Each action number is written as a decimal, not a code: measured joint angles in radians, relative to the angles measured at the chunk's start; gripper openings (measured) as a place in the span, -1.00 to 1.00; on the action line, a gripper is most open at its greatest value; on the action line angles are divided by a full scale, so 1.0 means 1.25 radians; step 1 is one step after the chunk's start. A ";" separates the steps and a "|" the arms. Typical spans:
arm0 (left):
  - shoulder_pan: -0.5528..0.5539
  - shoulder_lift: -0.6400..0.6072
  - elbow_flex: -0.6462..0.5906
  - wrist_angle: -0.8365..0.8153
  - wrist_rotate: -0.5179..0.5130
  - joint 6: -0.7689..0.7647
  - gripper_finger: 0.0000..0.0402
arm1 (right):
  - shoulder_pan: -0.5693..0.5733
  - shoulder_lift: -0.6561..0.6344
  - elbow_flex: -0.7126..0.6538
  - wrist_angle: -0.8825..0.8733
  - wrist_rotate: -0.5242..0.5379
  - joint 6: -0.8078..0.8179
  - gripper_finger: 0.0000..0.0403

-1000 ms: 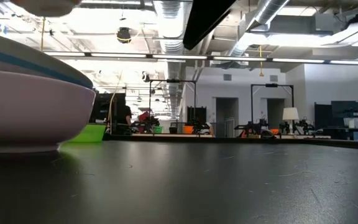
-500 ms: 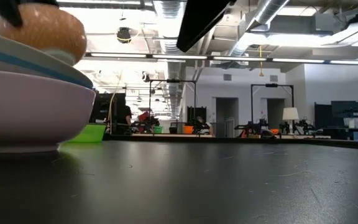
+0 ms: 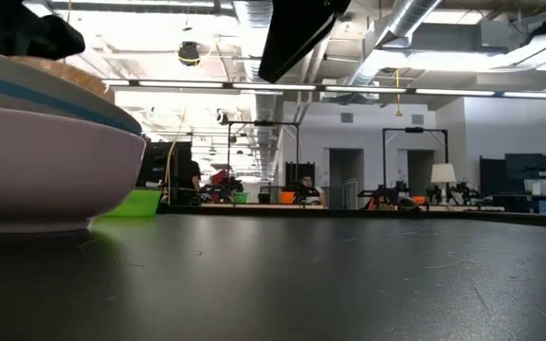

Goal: Nest bowls inside each other
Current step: Stack the blue patterned on top of the gray bowl, then stack the blue plastic blue on top of the blue patterned bowl

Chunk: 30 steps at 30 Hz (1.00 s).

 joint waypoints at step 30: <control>-0.020 0.071 0.012 0.006 -0.044 -0.054 -0.48 | 0.002 0.000 0.000 0.004 -0.066 -0.023 -0.12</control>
